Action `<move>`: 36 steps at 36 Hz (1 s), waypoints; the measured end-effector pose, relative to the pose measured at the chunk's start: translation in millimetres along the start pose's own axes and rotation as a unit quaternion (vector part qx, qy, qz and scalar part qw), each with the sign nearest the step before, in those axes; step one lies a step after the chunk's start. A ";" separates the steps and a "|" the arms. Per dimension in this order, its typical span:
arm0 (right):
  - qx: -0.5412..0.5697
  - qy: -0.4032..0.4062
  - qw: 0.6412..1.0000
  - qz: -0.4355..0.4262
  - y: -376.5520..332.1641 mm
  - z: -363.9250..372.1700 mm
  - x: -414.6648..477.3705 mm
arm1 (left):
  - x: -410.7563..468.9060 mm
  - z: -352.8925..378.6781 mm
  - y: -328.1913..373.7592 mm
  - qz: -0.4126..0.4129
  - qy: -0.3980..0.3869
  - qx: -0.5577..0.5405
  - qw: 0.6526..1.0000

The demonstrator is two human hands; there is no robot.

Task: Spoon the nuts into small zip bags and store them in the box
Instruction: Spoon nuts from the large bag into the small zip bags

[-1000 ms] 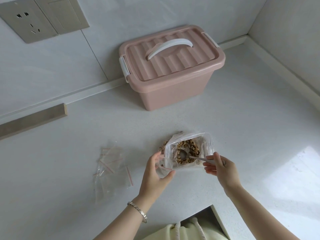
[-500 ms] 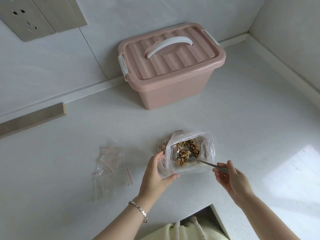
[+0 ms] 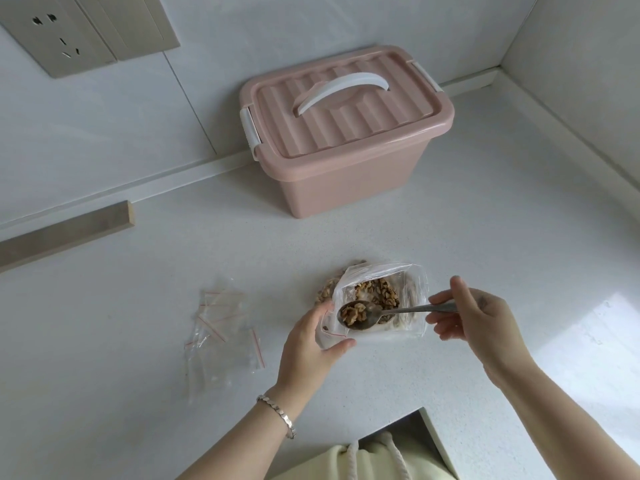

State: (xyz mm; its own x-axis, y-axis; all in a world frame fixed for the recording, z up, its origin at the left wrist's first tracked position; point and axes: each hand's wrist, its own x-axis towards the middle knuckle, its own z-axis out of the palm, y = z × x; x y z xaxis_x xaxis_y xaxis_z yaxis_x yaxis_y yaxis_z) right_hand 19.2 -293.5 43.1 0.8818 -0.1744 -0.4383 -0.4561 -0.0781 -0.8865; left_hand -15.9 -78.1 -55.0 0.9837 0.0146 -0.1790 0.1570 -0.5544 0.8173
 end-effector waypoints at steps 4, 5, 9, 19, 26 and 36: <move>-0.087 -0.026 0.994 -0.068 -7.2 22.9 -8.4 | 0.1 0.9 2.9 0.008 -0.002 0.015 1.000; -0.127 -0.036 0.987 -0.095 -6.9 28.3 -11.8 | 0.1 1.3 3.3 0.008 -0.003 0.017 1.000; -0.320 -0.060 0.907 -0.267 2.8 45.4 -22.8 | 0.2 2.3 2.4 0.003 -0.006 0.019 1.000; -0.234 0.014 0.919 -0.318 4.8 13.0 -22.4 | -3.9 -3.7 -7.8 -0.021 -0.008 -0.006 1.000; -0.311 0.063 0.919 -0.233 33.1 -6.1 1.7 | -7.9 -4.1 -9.5 -0.017 -0.009 -0.026 0.999; -0.132 0.049 0.990 -0.028 64.1 18.3 13.9 | -8.7 -5.5 -8.6 -0.020 -0.013 -0.013 1.000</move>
State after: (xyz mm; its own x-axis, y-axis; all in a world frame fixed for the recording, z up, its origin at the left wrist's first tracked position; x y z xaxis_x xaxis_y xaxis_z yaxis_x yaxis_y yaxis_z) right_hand 4.4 -282.9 -22.6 0.8968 -0.2550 -0.3616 -0.4334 -0.3417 -0.8339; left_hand -25.3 -68.9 -57.5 0.9741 0.0151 -0.2258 0.1990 -0.5318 0.8231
